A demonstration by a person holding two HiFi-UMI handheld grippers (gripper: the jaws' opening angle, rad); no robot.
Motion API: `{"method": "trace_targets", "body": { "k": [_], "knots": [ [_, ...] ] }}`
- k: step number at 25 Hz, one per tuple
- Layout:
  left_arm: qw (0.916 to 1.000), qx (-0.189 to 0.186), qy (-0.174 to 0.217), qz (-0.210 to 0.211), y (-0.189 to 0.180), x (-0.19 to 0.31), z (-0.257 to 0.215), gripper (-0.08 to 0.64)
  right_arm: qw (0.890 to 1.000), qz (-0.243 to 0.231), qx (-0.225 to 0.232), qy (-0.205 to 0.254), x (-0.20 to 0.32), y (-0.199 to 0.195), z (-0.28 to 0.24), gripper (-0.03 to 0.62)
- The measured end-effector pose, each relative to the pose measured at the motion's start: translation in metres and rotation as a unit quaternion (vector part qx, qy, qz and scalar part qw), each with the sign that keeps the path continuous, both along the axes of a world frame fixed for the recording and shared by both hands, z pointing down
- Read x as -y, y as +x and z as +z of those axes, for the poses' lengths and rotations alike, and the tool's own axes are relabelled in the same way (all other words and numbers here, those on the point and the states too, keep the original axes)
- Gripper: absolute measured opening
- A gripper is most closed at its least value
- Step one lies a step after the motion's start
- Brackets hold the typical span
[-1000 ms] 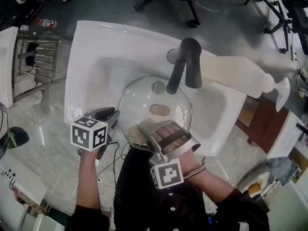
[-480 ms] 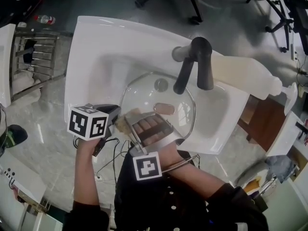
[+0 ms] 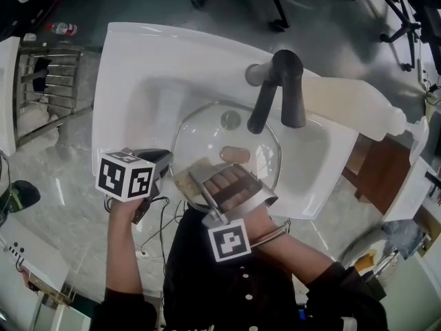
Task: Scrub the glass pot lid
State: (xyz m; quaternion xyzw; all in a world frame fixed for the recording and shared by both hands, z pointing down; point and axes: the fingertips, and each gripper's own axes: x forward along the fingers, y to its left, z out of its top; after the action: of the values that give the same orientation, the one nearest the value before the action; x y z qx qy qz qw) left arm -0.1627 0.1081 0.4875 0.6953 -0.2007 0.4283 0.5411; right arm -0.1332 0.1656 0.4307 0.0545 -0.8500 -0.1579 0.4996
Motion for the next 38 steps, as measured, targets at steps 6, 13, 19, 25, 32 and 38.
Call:
{"method": "trace_targets", "body": {
  "k": [6, 13, 19, 25, 32, 38],
  "knots": [
    [1.0, 0.005, 0.003, 0.001, -0.001, -0.001, 0.0, 0.052, 1.0, -0.003, 0.013, 0.014, -0.011, 0.032, -0.006, 0.147],
    [0.9998, 0.016, 0.006, 0.008, 0.0, -0.001, -0.001, 0.052, 0.999, -0.025, 0.003, 0.026, -0.027, 0.072, -0.006, 0.146],
    [0.9995, 0.026, 0.012, 0.012, -0.001, -0.001, -0.001, 0.052, 0.999, -0.018, -0.018, 0.019, -0.04, 0.115, -0.002, 0.146],
    [0.9996, 0.024, 0.01, 0.005, -0.001, -0.002, 0.0, 0.052, 0.999, 0.014, -0.042, -0.001, -0.052, 0.162, 0.008, 0.146],
    [0.9995, 0.026, 0.016, 0.004, 0.0, -0.001, -0.001, 0.052, 0.998, 0.011, -0.064, -0.018, -0.065, 0.184, 0.013, 0.146],
    [0.9993, 0.03, 0.02, 0.009, 0.001, -0.001, -0.001, 0.052, 0.999, 0.017, -0.042, 0.019, -0.05, 0.165, -0.005, 0.147]
  ]
}}
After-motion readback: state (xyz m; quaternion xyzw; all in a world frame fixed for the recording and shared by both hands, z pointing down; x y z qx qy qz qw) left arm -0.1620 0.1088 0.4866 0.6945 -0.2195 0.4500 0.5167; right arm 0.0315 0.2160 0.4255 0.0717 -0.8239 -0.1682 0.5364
